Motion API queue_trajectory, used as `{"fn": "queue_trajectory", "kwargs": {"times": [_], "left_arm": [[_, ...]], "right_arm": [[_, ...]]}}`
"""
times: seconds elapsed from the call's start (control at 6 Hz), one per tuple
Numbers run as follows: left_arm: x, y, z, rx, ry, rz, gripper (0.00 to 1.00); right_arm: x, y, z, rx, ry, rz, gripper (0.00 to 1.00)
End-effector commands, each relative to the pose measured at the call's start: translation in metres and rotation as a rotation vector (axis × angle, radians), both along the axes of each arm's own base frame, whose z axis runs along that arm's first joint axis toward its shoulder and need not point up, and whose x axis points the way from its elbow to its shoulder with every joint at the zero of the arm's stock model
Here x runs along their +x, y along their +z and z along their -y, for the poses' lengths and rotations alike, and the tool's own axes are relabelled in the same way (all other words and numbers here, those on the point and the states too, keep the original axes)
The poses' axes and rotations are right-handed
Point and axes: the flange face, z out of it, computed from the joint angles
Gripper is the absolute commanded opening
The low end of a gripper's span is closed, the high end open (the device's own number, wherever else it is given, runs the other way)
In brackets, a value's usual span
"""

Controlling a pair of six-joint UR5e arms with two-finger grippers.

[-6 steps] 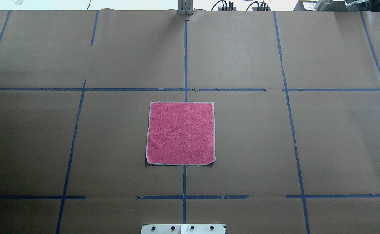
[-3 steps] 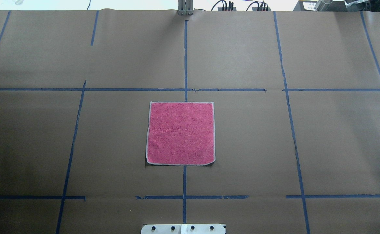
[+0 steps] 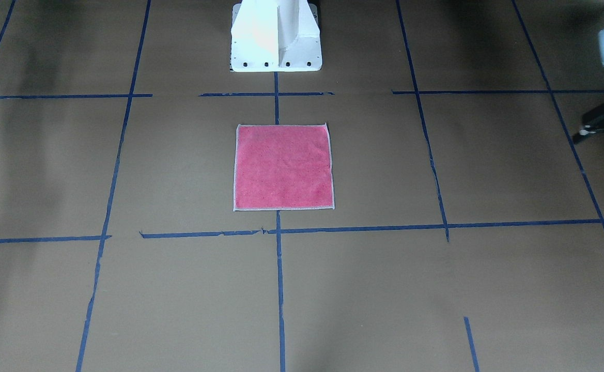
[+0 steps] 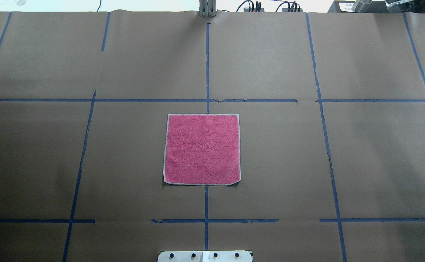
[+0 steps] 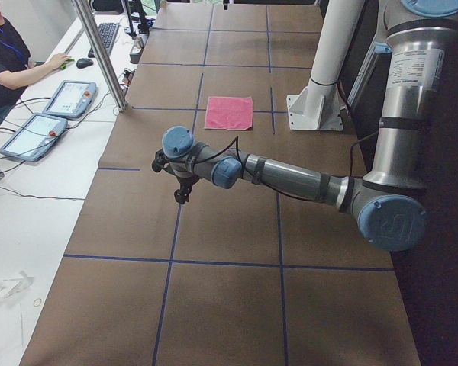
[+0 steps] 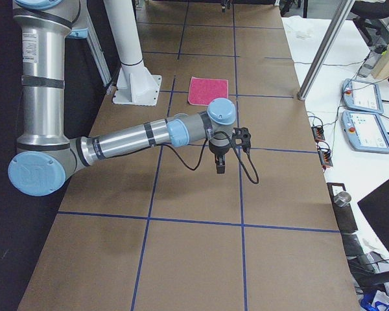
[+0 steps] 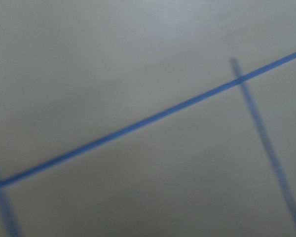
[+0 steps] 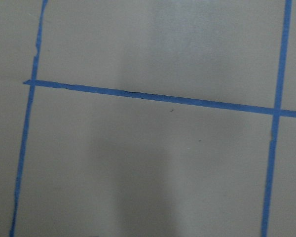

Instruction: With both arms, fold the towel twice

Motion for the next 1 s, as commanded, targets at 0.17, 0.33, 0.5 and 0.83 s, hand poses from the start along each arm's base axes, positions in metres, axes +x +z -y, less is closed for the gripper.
{"fn": "queue_trajectory", "kwargs": {"times": [0.17, 0.33, 0.5, 0.83], "left_arm": [[0.186, -0.141, -0.071, -0.248, -0.165, 0.009, 1.0], [0.249, -0.179, -0.096, -0.297, -0.214, -0.002, 1.0], [0.293, -0.207, -0.122, -0.346, -0.24, -0.015, 1.0], [0.354, -0.236, -0.175, -0.447, -0.261, -0.03, 1.0]], "right_arm": [[-0.134, -0.082, -0.045, -0.113, 0.087, 0.051, 1.0], [-0.192, -0.12, -0.055, -0.17, 0.116, 0.077, 1.0], [-0.249, -0.15, -0.071, -0.215, 0.166, 0.085, 1.0], [-0.334, -0.178, -0.113, -0.34, 0.286, 0.087, 0.97]]}}
